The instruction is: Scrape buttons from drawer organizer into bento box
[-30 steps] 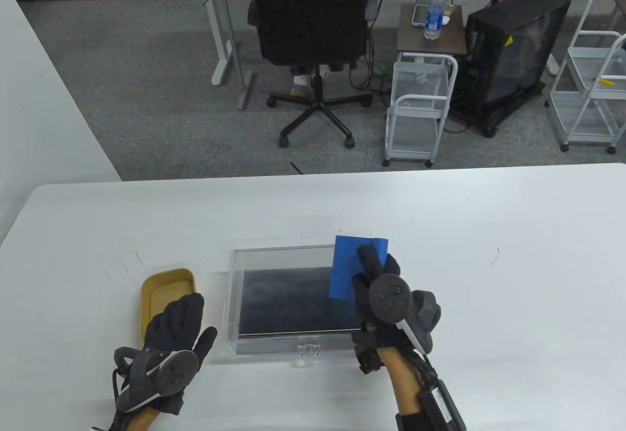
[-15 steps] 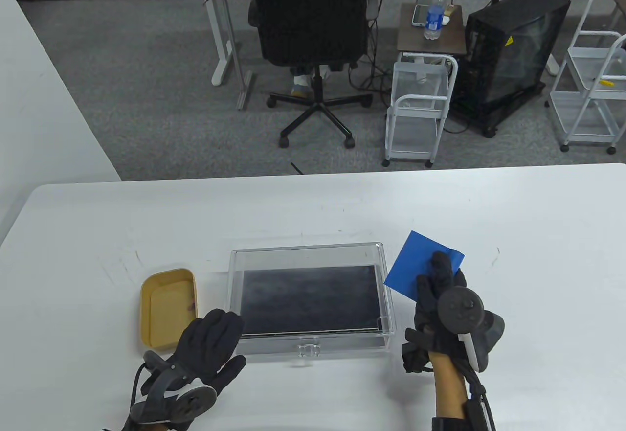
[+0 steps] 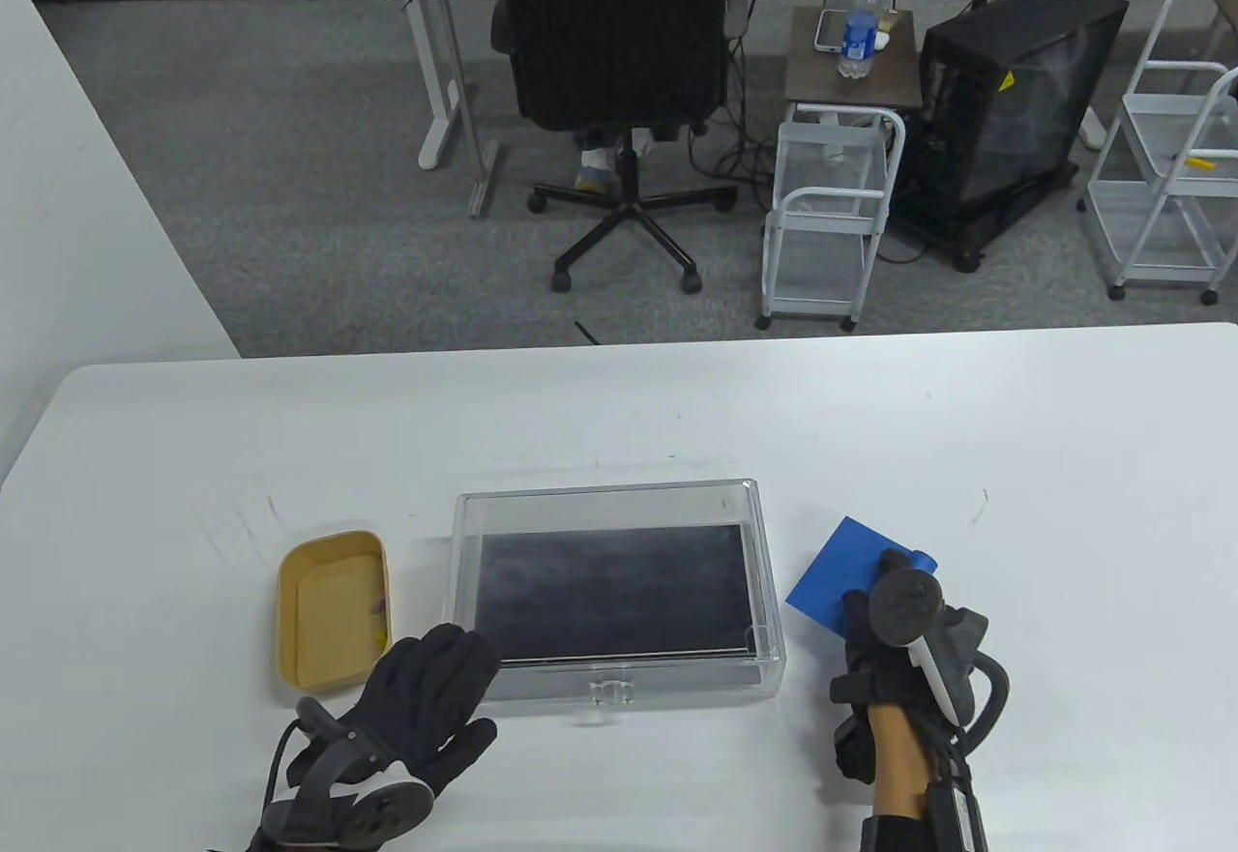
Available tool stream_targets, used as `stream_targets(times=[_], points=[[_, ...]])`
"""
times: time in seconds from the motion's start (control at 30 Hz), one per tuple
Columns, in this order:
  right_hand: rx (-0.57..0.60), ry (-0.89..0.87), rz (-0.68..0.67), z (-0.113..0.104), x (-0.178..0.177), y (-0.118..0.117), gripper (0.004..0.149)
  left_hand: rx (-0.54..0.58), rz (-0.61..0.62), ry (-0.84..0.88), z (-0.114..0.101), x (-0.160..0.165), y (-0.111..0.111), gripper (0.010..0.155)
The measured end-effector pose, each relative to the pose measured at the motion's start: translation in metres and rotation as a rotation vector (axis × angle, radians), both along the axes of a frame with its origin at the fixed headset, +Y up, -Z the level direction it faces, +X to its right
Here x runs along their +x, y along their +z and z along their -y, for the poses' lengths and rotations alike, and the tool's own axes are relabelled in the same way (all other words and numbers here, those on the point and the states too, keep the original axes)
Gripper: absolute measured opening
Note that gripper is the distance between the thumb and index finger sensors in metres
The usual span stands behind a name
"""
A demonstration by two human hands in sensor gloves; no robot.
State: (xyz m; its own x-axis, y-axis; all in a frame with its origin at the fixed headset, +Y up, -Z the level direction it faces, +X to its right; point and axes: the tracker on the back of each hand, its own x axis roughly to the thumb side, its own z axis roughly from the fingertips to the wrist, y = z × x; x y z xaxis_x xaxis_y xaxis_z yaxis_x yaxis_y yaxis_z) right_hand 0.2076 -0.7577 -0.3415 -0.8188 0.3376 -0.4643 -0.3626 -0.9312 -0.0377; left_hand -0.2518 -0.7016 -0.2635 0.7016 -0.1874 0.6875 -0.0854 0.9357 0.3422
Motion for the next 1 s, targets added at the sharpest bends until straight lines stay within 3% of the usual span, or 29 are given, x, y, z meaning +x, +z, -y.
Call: stream_targets(times=[0.2,0.47,0.63,1.0], points=[[-0.17,0.053,-0.043,0.018,-0.003,-0.006,0.06,-0.001,0.007,0.008,0.0,0.0,0.001,0.066],[-0.229,0.089,-0.069,0.023,-0.01,-0.01,0.058,-0.012,0.005,-0.008,0.002,0.001,0.0,0.066],[-0.112,0.061,-0.065,0.007,-0.01,-0.007,0.061,-0.017,0.003,-0.001,0.002,0.0,-0.001,0.065],[0.305,0.019,-0.128,-0.06,-0.047,0.017,0.064,-0.02,0.008,0.002,0.003,0.001,-0.001,0.064]])
